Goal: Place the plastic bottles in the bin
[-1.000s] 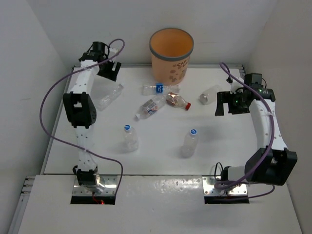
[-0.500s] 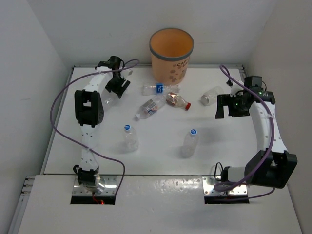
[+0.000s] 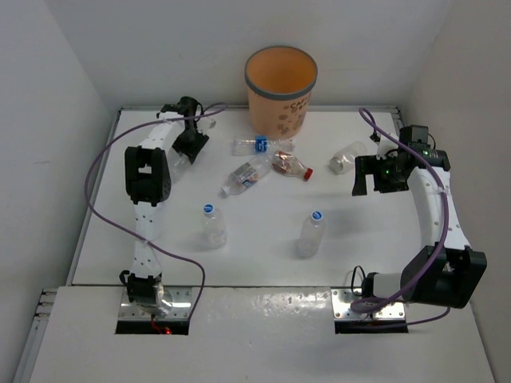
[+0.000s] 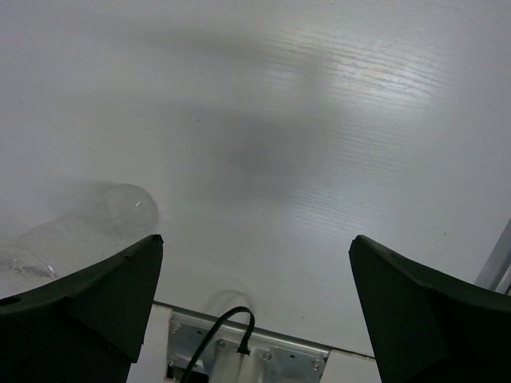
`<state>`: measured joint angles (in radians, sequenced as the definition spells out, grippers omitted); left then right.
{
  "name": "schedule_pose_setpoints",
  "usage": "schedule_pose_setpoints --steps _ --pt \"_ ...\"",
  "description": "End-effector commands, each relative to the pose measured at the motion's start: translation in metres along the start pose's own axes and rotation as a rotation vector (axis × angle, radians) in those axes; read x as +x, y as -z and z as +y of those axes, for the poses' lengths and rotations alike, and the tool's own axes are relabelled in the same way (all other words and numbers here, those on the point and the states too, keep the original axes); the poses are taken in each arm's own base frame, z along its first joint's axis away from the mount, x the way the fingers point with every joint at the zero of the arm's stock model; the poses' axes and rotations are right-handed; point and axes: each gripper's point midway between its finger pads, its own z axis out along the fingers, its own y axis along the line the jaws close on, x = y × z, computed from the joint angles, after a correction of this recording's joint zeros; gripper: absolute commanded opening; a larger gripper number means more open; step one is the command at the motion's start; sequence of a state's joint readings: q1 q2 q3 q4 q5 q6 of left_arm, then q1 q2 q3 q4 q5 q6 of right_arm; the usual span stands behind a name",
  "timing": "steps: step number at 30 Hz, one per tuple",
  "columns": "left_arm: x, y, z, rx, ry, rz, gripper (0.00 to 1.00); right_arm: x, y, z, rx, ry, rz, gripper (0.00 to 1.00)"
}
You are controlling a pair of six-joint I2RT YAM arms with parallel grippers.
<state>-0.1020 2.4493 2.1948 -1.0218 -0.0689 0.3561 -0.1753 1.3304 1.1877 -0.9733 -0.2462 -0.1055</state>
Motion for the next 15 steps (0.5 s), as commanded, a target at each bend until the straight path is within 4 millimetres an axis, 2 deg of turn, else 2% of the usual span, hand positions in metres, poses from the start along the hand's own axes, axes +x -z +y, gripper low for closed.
schedule_pose_setpoints --steps 1,2,3,4,5,6,7,8,9,10,11,12,14,15 --pt "-0.049 0.071 0.007 0.018 0.031 -0.242 0.39 -0.008 0.006 0.001 -0.006 0.02 -0.04 0.98" --pt "-0.073 0.095 0.003 0.077 0.06 -0.374 0.32 -0.008 0.006 0.001 -0.007 0.021 -0.04 0.97" --pt "-0.085 0.119 0.006 0.096 0.08 -0.462 0.32 -0.008 0.006 0.002 -0.009 0.02 -0.041 0.97" --pt "-0.102 0.172 0.006 0.098 0.08 -0.6 0.3 -0.007 0.006 0.001 -0.009 0.016 -0.039 0.97" --pt "-0.108 0.193 0.003 0.139 0.117 -0.677 0.27 -0.009 0.006 0.002 -0.011 0.018 -0.042 0.97" --pt "-0.135 0.232 -0.002 0.18 0.081 -0.855 0.26 -0.008 0.005 0.002 -0.018 0.019 -0.04 0.97" --pt "-0.144 0.26 -0.005 0.198 0.071 -0.955 0.26 -0.009 0.005 0.002 -0.014 0.017 -0.042 0.97" --pt "-0.142 0.289 -0.017 0.251 0.097 -1.041 0.19 -0.01 0.006 0.003 -0.017 0.017 -0.045 0.97" --pt "-0.161 0.338 -0.018 0.267 0.001 -1.271 0.17 -0.01 0.006 0.002 -0.018 0.016 -0.045 0.97" --pt "-0.162 0.364 -0.022 0.276 -0.007 -1.379 0.15 -0.011 0.006 0.002 -0.018 0.016 -0.045 0.97" --pt "-0.16 0.364 -0.032 0.306 0.014 -1.431 0.12 -0.01 0.006 0.003 -0.021 0.021 -0.042 0.97" --pt "-0.164 0.421 -0.041 0.294 -0.02 -1.618 0.11 -0.011 0.007 0.003 -0.02 0.023 -0.045 0.97" --pt "-0.174 0.443 -0.053 0.291 -0.046 -1.694 0.1 -0.011 0.008 0.001 -0.012 0.026 -0.047 0.97" --pt "-0.186 0.459 -0.065 0.322 -0.058 -1.746 0.1 -0.012 0.008 0.001 -0.012 0.031 -0.054 0.97"
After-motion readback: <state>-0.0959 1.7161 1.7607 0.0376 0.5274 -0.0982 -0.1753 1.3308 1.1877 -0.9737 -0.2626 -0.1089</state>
